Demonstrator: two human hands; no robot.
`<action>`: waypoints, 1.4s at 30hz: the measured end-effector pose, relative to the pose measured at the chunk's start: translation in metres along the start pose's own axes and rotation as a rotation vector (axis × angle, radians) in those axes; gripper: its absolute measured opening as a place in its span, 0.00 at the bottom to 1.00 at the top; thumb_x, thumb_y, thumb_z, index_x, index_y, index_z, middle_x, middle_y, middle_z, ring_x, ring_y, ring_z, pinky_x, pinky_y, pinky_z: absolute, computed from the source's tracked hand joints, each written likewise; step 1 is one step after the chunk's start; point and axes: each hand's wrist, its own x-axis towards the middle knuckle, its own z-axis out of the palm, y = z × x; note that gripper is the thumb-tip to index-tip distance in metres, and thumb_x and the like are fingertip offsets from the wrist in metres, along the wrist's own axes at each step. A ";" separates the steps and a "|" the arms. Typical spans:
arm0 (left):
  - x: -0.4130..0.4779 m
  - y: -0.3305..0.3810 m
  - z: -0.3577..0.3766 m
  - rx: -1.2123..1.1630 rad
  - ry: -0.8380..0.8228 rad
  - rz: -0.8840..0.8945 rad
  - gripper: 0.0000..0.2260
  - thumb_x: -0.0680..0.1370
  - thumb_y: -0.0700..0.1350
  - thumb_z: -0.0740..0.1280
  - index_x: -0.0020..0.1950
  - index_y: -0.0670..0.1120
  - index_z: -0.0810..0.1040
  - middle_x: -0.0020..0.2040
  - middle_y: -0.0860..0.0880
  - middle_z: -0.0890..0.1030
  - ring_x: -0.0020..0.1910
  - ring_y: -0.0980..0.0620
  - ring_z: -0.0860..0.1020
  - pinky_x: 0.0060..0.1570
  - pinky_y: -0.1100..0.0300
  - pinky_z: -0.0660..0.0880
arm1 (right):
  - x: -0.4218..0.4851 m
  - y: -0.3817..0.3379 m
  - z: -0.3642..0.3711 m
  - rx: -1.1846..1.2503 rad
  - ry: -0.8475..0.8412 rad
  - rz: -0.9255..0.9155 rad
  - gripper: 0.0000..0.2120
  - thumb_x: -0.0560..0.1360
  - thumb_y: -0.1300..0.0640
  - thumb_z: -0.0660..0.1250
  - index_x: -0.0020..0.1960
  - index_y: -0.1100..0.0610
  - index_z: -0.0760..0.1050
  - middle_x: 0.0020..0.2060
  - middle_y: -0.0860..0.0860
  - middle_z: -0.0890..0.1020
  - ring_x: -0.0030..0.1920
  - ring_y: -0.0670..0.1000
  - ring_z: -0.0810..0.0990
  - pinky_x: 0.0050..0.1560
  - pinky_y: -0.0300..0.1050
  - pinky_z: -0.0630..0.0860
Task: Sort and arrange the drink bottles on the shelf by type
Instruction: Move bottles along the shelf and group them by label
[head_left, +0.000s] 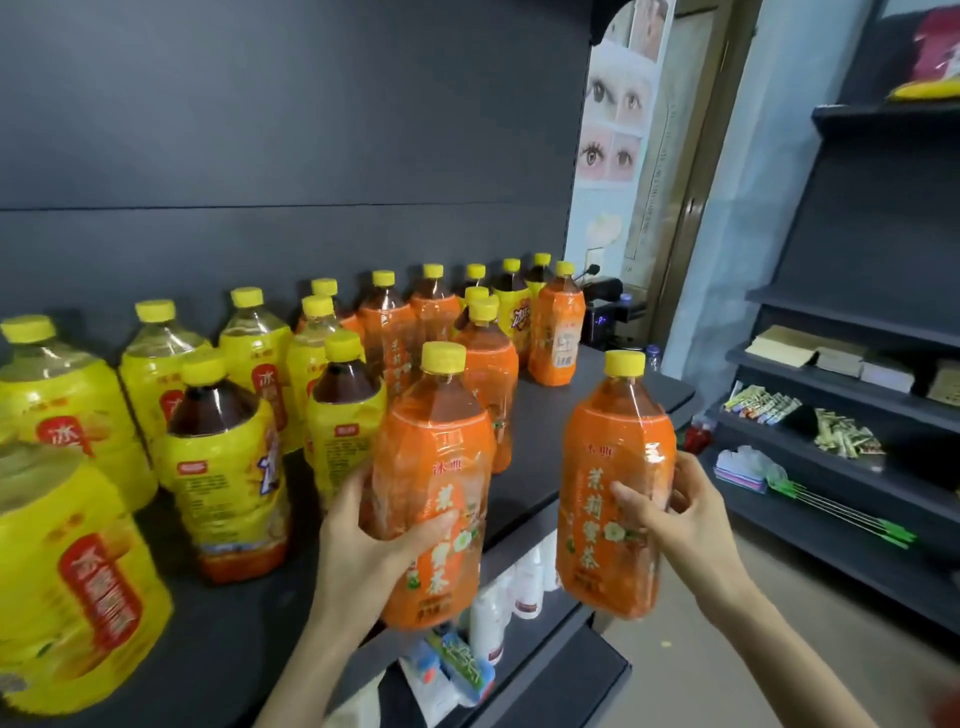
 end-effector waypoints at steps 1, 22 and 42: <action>0.005 -0.002 0.006 0.008 -0.004 0.002 0.41 0.51 0.62 0.76 0.63 0.56 0.72 0.55 0.56 0.80 0.52 0.58 0.80 0.46 0.61 0.76 | 0.010 0.004 -0.003 0.011 0.003 0.001 0.35 0.52 0.37 0.74 0.56 0.48 0.70 0.49 0.47 0.81 0.46 0.42 0.82 0.35 0.33 0.77; 0.079 -0.011 0.226 0.046 0.378 0.047 0.35 0.51 0.59 0.77 0.57 0.55 0.75 0.52 0.57 0.82 0.51 0.60 0.80 0.46 0.62 0.78 | 0.244 0.071 -0.110 0.064 -0.401 -0.088 0.26 0.59 0.48 0.75 0.54 0.47 0.69 0.48 0.45 0.80 0.43 0.37 0.81 0.35 0.28 0.75; 0.221 -0.077 0.272 0.344 0.518 -0.061 0.50 0.56 0.70 0.74 0.73 0.53 0.62 0.67 0.56 0.69 0.67 0.54 0.68 0.66 0.47 0.69 | 0.383 0.147 -0.079 0.167 -0.334 -0.123 0.35 0.62 0.51 0.75 0.65 0.50 0.63 0.54 0.41 0.75 0.53 0.36 0.77 0.51 0.38 0.75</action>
